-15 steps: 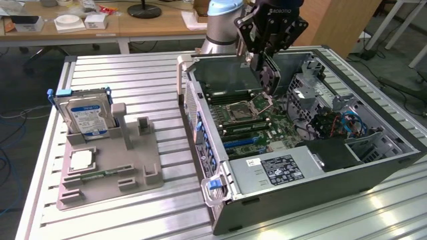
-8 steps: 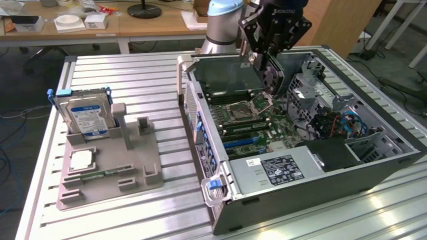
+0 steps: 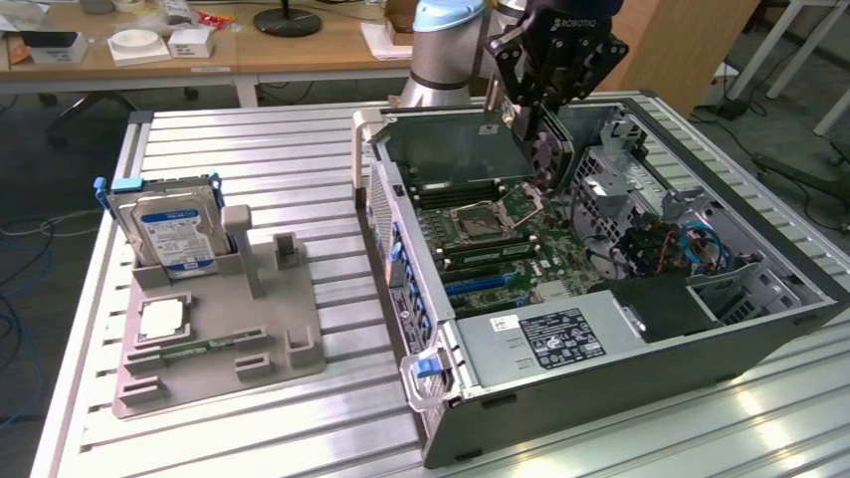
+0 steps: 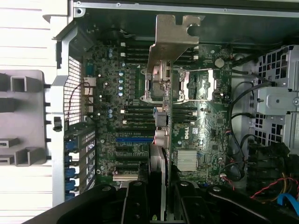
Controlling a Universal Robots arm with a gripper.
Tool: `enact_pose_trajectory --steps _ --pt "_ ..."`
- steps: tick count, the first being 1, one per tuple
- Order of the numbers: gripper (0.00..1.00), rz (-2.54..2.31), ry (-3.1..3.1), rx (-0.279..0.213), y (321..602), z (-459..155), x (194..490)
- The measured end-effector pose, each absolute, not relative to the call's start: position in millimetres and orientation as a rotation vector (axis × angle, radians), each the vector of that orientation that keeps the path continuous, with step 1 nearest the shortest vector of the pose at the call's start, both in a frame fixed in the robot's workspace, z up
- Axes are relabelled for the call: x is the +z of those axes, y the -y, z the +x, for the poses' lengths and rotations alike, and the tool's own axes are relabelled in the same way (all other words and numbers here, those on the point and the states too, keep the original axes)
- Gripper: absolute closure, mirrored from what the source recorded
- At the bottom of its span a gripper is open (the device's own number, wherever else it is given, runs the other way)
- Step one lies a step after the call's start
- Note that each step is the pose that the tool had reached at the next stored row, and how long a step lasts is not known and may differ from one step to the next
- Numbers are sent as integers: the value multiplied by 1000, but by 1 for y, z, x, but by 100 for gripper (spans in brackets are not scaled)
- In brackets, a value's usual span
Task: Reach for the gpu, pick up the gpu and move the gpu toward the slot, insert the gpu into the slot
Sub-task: 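Pick up the gpu and move the gpu toward the slot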
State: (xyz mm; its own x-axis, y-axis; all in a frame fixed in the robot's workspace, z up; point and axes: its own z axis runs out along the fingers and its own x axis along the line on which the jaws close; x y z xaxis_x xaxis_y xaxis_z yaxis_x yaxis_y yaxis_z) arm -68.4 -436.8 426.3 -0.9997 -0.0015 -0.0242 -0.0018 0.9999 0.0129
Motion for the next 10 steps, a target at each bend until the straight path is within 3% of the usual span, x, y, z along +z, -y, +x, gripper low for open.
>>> enact_pose_trajectory --steps 10 --pt "73 -3 -3117 20 437 -57 426"
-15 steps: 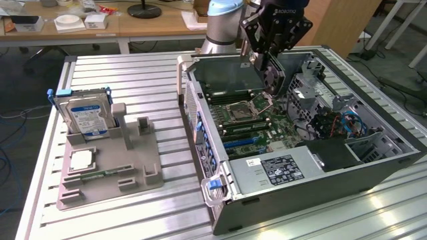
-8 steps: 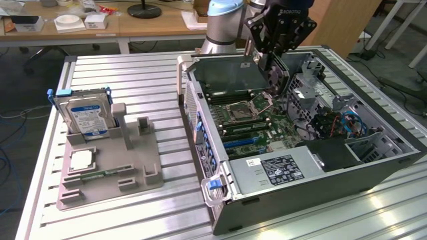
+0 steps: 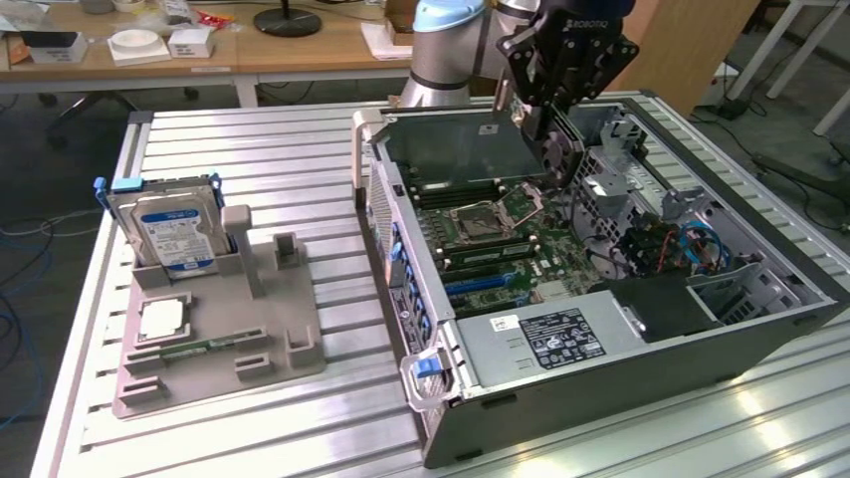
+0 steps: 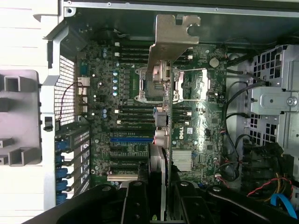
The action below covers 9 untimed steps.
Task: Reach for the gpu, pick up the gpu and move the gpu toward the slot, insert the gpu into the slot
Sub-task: 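Pick up the gpu and move the gpu toward the slot, then insert the gpu into the slot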
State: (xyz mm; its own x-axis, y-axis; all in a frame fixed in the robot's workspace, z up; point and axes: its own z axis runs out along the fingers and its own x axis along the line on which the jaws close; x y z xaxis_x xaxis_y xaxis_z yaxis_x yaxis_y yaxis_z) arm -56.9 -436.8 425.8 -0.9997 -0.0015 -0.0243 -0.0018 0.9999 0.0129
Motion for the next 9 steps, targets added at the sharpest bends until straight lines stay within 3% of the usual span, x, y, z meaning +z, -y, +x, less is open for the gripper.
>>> enact_pose_trajectory --steps 9 --pt "73 -3 -3117 20 437 -55 426"
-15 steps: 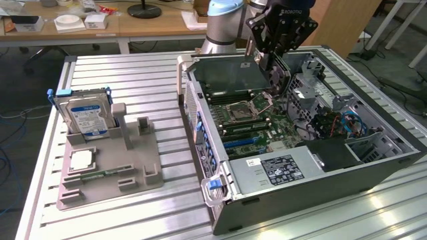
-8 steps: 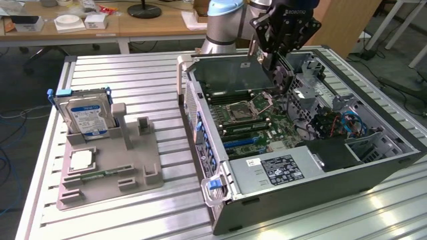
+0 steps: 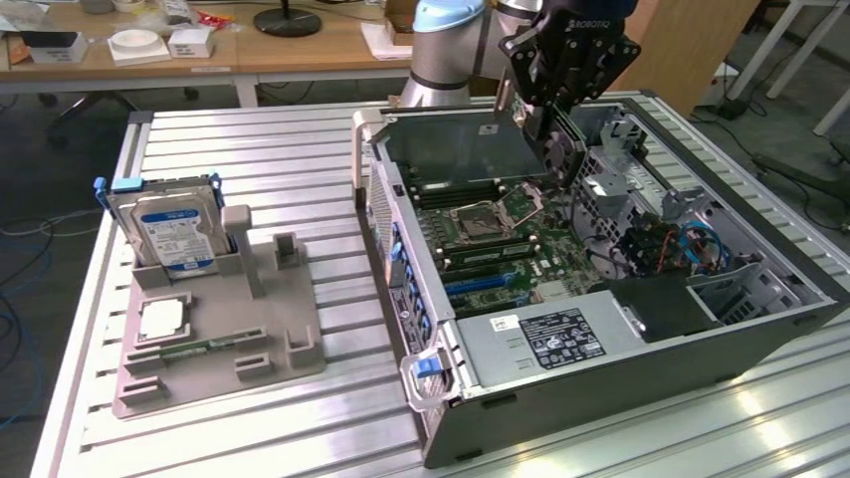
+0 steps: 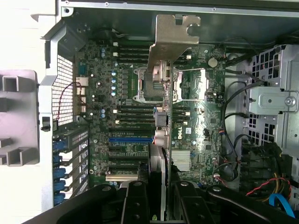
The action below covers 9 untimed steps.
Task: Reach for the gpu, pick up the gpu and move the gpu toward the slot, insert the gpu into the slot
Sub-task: 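Insert the gpu into the slot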
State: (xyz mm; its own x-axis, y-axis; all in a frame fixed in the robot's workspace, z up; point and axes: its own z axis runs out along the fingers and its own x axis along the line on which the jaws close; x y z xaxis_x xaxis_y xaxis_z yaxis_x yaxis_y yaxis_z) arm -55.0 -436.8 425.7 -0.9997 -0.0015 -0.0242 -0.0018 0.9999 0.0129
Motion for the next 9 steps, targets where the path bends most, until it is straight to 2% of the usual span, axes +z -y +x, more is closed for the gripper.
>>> enact_pose_trajectory --steps 9 --pt "73 -3 -3117 20 437 -55 426"
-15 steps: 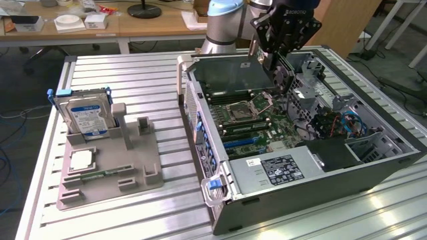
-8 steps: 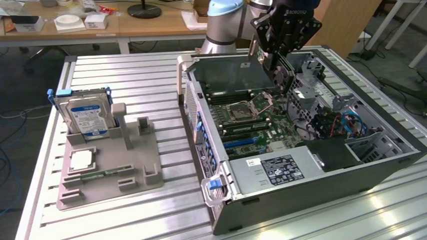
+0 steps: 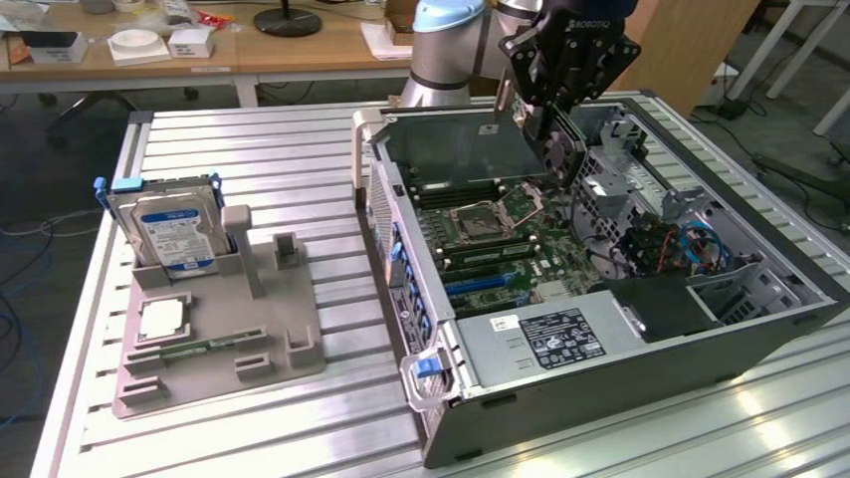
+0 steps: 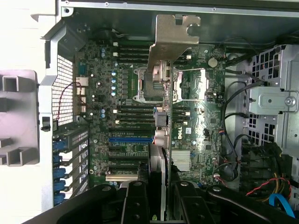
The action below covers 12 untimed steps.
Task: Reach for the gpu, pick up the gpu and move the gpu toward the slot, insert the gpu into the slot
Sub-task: 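Insert the gpu into the slot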
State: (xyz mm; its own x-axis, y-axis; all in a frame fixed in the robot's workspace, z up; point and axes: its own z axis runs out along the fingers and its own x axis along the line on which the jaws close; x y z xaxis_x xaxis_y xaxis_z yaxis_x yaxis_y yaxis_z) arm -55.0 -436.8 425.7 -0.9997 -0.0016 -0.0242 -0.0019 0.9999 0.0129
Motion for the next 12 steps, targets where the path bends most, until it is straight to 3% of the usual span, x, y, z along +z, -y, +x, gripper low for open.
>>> enact_pose_trajectory --steps 12 --pt "73 -166 -3114 29 437 -55 426"
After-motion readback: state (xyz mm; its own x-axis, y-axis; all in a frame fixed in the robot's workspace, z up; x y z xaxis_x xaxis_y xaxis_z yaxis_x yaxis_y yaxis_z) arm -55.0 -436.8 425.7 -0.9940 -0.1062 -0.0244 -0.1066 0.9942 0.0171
